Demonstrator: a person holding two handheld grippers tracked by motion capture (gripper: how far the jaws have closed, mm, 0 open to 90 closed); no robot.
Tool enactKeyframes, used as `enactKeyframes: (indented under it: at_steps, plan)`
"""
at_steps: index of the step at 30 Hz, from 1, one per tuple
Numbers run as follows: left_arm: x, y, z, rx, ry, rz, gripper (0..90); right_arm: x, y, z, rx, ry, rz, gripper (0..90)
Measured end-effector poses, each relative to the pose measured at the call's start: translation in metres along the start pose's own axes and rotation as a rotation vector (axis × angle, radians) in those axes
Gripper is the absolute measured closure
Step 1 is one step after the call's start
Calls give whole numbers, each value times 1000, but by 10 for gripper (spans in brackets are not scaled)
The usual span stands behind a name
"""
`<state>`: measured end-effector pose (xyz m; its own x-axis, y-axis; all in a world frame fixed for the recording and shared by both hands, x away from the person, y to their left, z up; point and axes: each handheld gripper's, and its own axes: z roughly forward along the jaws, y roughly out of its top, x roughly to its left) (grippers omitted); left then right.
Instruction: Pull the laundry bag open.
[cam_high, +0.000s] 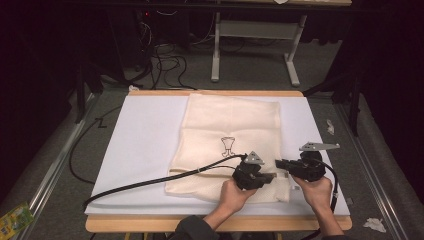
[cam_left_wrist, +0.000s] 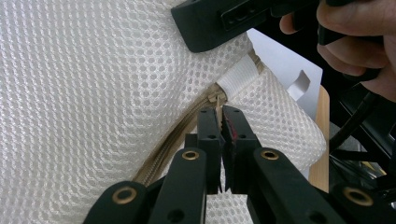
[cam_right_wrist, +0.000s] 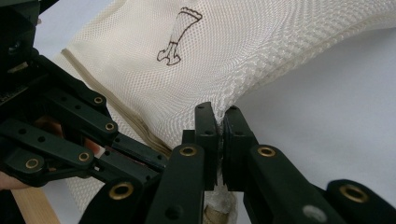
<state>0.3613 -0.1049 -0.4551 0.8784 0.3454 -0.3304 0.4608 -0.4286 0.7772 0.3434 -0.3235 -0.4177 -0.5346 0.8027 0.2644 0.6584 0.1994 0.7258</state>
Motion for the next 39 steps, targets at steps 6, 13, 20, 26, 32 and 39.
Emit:
enactKeyframes:
  at_steps: [6,13,20,26,32,39]
  plan:
    - [1,1,-2,9,10,5,870,-1,-1,-1,1,0,-7,882]
    - [-1,1,-2,23,22,4,871,-1,-2,-1,6,4,-6,882]
    - [-2,1,-5,27,46,18,872,2,0,1,3,7,-18,883]
    - [-2,2,-8,34,64,24,872,-2,-2,-4,-6,7,-14,884]
    - [-3,1,-10,38,65,31,872,-2,-2,-2,-9,8,-10,883]
    - [-3,3,-13,38,72,41,872,-2,-3,-3,-11,0,-17,883]
